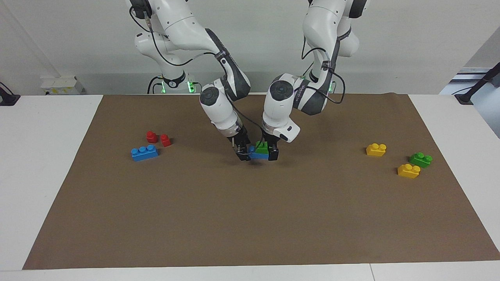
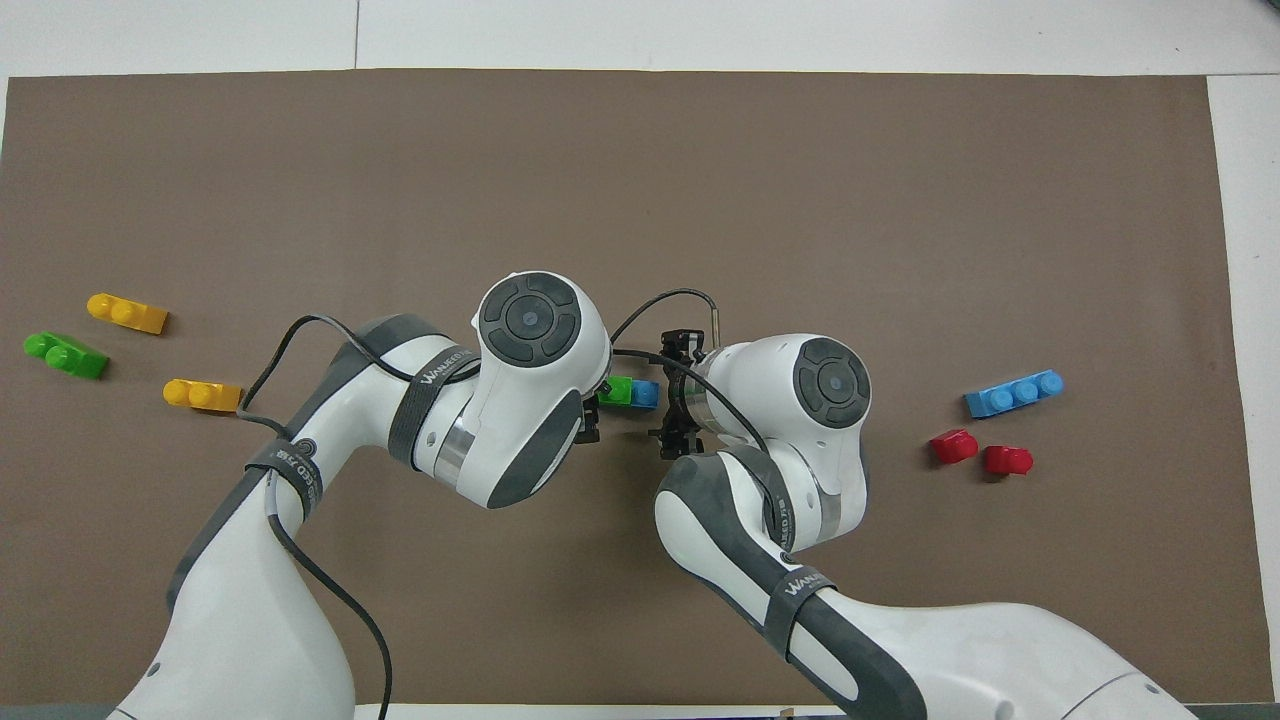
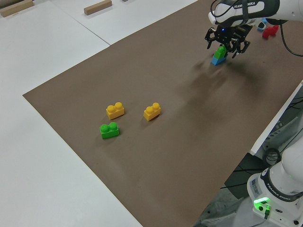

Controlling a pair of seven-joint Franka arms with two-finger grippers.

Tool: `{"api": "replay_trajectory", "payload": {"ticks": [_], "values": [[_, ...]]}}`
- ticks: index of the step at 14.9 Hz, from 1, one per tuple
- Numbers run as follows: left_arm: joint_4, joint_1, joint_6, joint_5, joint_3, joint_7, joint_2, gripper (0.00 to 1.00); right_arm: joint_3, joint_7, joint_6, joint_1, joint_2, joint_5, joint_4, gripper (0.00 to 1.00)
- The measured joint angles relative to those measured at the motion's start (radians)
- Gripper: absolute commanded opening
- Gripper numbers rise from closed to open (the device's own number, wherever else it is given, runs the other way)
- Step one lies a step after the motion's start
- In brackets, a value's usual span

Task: Remove green block with left arm and hold with right
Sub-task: 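Grip the green brick with the left gripper while the right gripper grips the blue brick, then pull the left gripper away from the right gripper, separating the bricks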

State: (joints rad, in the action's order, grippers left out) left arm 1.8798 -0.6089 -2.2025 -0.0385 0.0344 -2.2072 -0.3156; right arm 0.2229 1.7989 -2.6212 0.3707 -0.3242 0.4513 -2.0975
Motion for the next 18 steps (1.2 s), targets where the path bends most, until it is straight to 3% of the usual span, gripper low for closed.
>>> {"api": "replay_trajectory", "payload": {"ticks": [2, 3, 4, 6, 14, 15, 16, 17, 18], "values": [[0.0, 0.0, 0.0, 0.0, 0.0, 0.0, 0.0, 1.0, 0.0, 0.0, 0.0, 0.003, 0.0, 0.0, 0.0, 0.81], [0.001, 0.0, 0.001, 0.0, 0.0, 0.0, 0.0, 1.0, 0.0, 0.0, -0.001, 0.007, 0.0, 0.0, 0.0, 0.67], [0.001, 0.0, 0.001, 0.001, 0.0, 0.0, 0.0, 1.0, 0.0, 0.0, -0.006, 0.013, -0.001, 0.001, 0.0, 0.4], [0.002, 0.0, 0.003, 0.001, 0.0, 0.0, 0.0, 1.0, 0.0, 0.0, -0.019, 0.021, -0.002, 0.001, 0.0, 0.0], [0.004, 0.0, 0.006, 0.008, 0.0, 0.0, 0.0, 1.0, 0.0, 0.0, -0.022, 0.021, -0.002, 0.008, 0.0, 0.0], [0.004, 0.0, 0.007, 0.009, 0.0, 0.0, 0.0, 0.92, 0.0, 0.0, -0.022, 0.021, -0.002, 0.008, 0.0, 0.0], [0.004, 0.0, 0.01, 0.011, 0.0, 0.0, 0.0, 0.77, 0.0, 0.0, -0.022, 0.021, -0.002, 0.008, 0.0, 0.0], [0.004, 0.0, 0.012, 0.013, 0.0, 0.003, 0.0, 0.55, 0.0, 0.0, -0.022, 0.021, -0.002, 0.008, 0.0, 0.0], [0.004, 0.0, 0.014, 0.014, 0.0, 0.01, 0.0, 0.22, 0.0, 0.0, -0.023, 0.021, -0.002, 0.008, 0.0, 0.0]]}}
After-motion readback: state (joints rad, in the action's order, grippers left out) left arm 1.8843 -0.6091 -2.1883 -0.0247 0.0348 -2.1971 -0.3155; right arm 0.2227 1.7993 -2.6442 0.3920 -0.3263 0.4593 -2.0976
